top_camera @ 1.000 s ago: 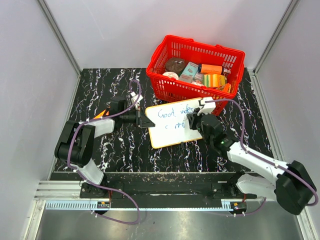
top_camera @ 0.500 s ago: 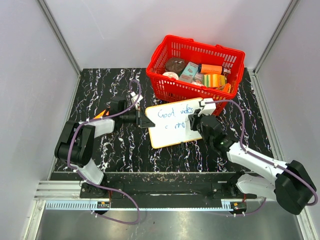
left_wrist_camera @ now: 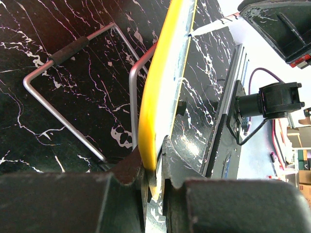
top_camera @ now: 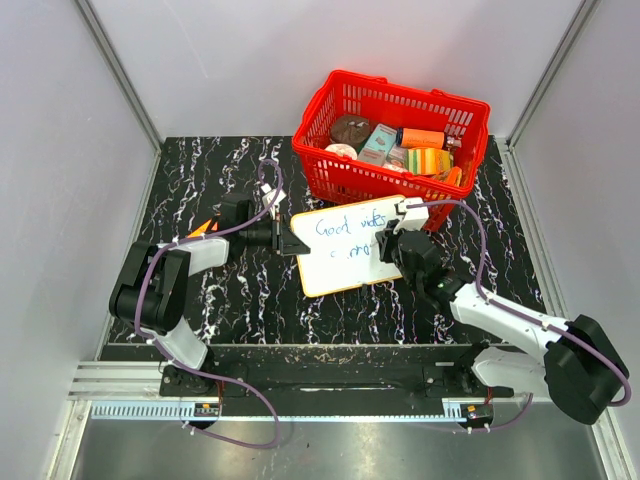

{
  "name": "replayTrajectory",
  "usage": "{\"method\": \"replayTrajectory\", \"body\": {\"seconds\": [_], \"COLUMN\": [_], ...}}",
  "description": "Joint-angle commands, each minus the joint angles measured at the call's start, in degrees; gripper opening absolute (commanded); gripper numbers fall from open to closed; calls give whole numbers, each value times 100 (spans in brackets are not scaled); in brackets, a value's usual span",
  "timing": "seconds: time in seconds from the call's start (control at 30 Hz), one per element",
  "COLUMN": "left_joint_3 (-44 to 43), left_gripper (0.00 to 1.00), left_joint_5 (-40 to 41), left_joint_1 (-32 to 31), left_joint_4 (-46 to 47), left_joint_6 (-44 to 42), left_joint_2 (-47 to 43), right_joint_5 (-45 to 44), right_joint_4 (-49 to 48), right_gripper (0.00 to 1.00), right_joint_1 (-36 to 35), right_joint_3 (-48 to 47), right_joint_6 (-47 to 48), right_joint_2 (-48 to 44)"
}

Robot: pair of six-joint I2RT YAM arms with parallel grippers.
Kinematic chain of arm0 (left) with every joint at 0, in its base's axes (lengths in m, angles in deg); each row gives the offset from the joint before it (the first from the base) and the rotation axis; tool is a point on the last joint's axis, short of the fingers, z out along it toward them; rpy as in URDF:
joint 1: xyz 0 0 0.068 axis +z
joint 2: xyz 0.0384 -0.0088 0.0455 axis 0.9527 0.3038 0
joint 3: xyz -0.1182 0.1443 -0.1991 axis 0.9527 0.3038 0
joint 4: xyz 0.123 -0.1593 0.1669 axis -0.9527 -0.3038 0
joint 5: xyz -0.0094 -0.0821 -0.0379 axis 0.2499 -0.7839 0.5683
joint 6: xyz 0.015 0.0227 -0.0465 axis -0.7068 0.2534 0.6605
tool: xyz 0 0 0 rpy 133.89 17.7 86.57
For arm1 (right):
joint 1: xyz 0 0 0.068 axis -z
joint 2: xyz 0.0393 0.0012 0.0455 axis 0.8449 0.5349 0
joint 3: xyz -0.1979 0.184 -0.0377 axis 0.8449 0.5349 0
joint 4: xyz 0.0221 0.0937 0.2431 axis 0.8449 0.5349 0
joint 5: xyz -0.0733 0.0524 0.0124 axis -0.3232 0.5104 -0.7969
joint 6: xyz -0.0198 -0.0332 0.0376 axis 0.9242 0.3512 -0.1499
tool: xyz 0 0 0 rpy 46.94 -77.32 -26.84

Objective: Write a sentence on the whiteboard
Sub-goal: Write on the whiteboard at the whiteboard stand.

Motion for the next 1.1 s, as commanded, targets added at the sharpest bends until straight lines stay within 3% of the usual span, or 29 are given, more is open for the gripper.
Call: {"method": "replayTrajectory", "body": {"seconds": [0.0, 1.07], "left_joint_3": [50, 41], "left_gripper": [0, 0], "left_joint_5": [898, 889], "left_joint_1": [-125, -125], "left_joint_4": [-279, -279], "left_joint_6": [-698, -698], "left_joint_2": [227, 245], "right_joint_5": [-150, -150], "right_joint_4": [-108, 314], "right_gripper": [0, 0], "right_joint_1": [46, 54], "right_joint_3": [-29, 164], "right_joint_6": [-32, -119], "right_joint_2": [40, -180]}}
